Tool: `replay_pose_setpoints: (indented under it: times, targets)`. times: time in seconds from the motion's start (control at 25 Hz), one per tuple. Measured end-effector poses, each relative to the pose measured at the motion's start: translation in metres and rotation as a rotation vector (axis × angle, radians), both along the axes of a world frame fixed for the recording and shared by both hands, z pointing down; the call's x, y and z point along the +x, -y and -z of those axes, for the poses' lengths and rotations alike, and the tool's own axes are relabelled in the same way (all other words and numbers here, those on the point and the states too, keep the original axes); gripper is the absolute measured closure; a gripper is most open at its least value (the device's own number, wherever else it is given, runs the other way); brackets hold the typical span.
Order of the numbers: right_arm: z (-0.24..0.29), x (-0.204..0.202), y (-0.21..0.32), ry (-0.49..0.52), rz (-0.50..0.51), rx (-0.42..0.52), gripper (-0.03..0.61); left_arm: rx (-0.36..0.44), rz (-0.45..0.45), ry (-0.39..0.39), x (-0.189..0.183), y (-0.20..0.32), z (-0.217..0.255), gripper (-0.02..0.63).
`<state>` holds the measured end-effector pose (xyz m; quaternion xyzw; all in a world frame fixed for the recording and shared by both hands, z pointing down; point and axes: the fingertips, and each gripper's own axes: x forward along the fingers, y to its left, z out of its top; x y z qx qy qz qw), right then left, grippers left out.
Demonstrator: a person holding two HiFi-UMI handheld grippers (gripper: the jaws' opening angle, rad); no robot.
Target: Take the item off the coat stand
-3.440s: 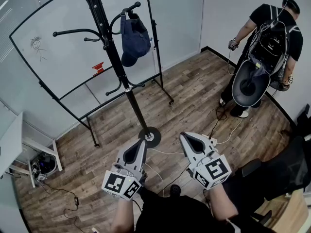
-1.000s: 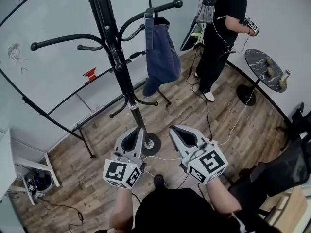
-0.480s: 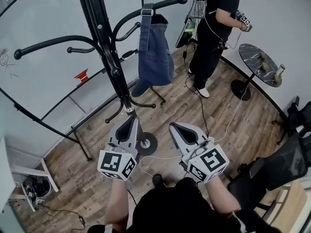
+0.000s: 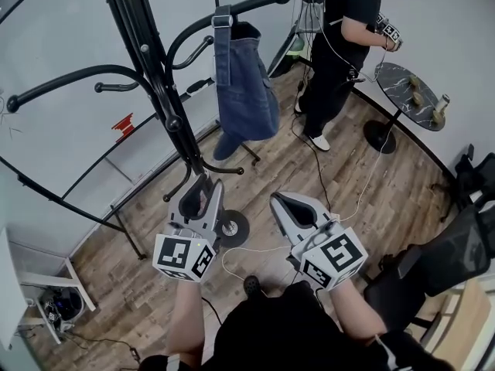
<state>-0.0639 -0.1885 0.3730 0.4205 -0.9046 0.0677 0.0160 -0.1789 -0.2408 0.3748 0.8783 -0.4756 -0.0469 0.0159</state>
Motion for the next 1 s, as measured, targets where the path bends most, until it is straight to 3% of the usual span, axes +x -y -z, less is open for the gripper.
replay_pose_setpoints:
  times: [0.36, 0.76, 1.0]
  targets:
    - [-0.002, 0.004, -0.002, -0.014, -0.018, -0.015, 0.548, 0.017, 0.032, 0.033, -0.005, 0.022, 0.001, 0.41]
    - [-0.004, 0.016, -0.008, -0.021, -0.05, -0.021, 0.548, 0.06, -0.012, 0.036, 0.009, 0.036, 0.013, 0.411]
    - [-0.005, 0.021, -0.013, -0.02, -0.066, -0.019, 0.548, 0.09, -0.042, 0.036, 0.019, 0.036, 0.025, 0.453]
